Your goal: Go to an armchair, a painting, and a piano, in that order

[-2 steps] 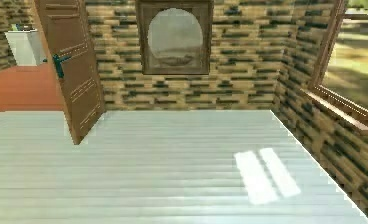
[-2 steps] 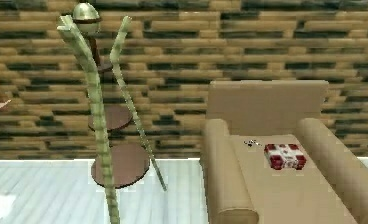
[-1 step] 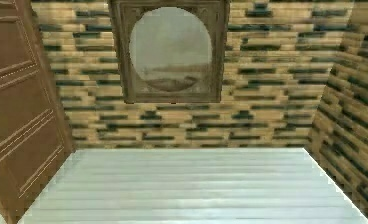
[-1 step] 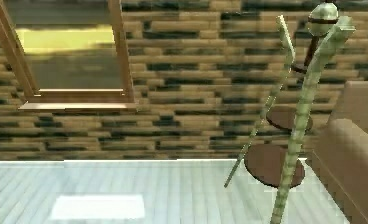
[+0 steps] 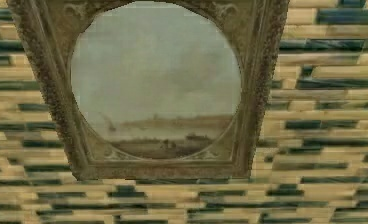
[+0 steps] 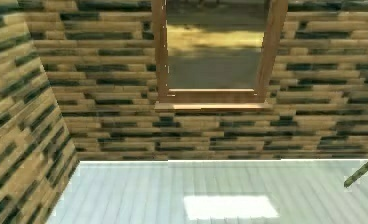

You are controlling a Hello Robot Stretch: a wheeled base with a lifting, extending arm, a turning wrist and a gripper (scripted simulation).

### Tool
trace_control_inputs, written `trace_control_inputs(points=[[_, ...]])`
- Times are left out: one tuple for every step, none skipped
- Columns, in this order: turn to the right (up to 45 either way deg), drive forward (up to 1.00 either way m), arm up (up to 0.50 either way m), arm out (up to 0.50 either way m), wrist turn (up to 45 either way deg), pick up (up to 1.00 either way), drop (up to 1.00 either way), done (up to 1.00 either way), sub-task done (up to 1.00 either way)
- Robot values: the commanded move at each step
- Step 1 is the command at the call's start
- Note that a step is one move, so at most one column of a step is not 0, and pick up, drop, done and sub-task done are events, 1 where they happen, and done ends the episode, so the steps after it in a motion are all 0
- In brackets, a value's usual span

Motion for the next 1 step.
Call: trace_control_inputs(points=[[18.0, 0.0, 0.0, 0.0, 0.0, 0.0, 0.0, 0.0, 0.0]])
